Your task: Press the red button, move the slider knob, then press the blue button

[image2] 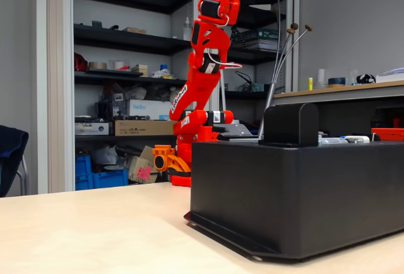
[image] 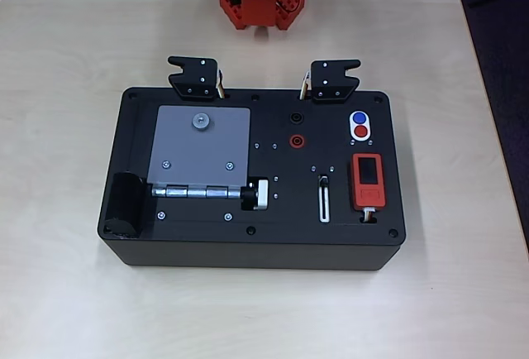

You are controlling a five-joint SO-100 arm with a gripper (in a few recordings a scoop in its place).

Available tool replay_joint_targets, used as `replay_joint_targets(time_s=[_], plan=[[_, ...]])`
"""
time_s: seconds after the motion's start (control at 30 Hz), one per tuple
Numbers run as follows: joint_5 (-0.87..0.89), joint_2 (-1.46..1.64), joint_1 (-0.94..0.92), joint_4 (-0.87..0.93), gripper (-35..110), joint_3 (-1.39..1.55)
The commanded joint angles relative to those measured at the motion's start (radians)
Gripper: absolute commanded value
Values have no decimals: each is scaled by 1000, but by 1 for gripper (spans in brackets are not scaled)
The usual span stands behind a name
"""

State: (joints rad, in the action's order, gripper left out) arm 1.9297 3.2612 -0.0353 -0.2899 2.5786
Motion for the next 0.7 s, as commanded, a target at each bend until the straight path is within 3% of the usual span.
replay_joint_targets(time_s=[0.0,0.1,0.33,0.47,0.67], plan=[[-66,-71,11,233,3,-98],[-202,-163,18,405,3,-192],[-305,-371,55,851,3,-380],[-156,-457,92,1115,3,-456],[-202,-566,149,1404,3,-566]])
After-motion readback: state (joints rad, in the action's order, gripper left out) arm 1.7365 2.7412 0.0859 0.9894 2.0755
